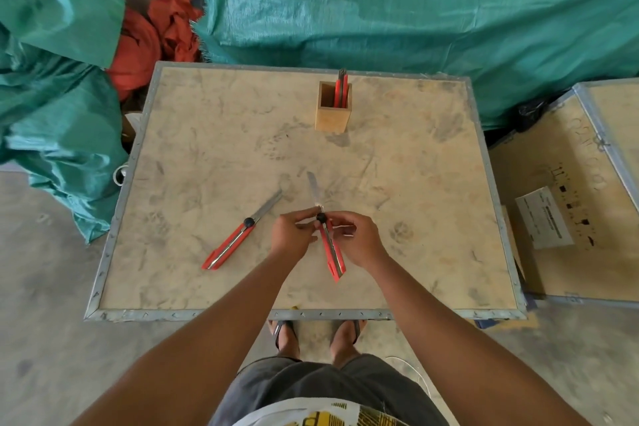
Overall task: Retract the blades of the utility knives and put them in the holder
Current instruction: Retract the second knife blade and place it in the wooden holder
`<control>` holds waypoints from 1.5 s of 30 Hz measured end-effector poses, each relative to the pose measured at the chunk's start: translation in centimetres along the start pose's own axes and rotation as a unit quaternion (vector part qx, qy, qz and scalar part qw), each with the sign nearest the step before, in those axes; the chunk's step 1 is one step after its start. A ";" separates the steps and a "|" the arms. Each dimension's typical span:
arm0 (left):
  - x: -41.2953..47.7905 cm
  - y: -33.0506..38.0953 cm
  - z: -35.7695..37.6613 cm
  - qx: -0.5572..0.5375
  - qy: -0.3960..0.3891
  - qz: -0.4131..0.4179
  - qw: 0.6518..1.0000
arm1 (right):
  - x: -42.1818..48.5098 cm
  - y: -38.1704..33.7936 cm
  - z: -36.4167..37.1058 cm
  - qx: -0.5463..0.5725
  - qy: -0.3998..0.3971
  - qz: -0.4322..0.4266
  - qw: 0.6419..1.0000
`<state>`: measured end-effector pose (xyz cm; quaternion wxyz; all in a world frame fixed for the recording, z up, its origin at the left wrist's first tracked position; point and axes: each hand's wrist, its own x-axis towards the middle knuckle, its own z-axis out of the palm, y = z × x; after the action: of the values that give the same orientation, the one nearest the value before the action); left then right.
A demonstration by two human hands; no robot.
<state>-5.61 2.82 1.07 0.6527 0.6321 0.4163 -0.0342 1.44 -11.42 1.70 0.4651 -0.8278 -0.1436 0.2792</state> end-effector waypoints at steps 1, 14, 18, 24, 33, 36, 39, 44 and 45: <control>-0.3 1.7 -0.1 -0.021 -0.011 0.011 1.000 | 0.5 -0.7 -0.8 0.015 -0.001 -0.017 1.000; -3.5 15.7 0.0 -0.069 0.009 0.158 0.985 | 4.8 -10.2 -9.5 0.158 -0.053 -0.130 0.977; -3.8 17.3 -0.5 -0.084 -0.003 0.186 0.979 | 5.4 -12.8 -10.1 0.174 -0.035 -0.156 0.972; -3.9 19.1 -2.0 -0.026 -0.075 0.196 0.977 | 6.8 -16.1 -10.6 0.174 0.001 -0.189 0.967; -1.8 20.3 -3.6 -0.056 -0.073 0.202 0.975 | 8.8 -18.5 -10.5 0.122 0.010 -0.208 0.971; -1.3 20.7 -3.6 -0.053 -0.078 0.198 0.976 | 9.4 -19.0 -11.0 0.087 0.012 -0.206 0.975; -1.0 20.8 -3.4 -0.056 -0.086 0.200 0.974 | 9.8 -18.9 -11.3 0.083 0.006 -0.204 0.976; -1.0 21.0 -3.5 -0.045 -0.134 0.193 0.971 | 10.2 -18.3 -11.7 0.152 0.041 -0.200 0.967; -1.0 20.8 -3.5 -0.027 -0.150 0.182 0.971 | 10.3 -18.2 -11.9 0.173 0.047 -0.192 0.965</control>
<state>3.85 9.48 18.76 0.7195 0.6672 0.1926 0.0018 17.18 -4.93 18.66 0.6523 -0.7038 -0.2270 0.1665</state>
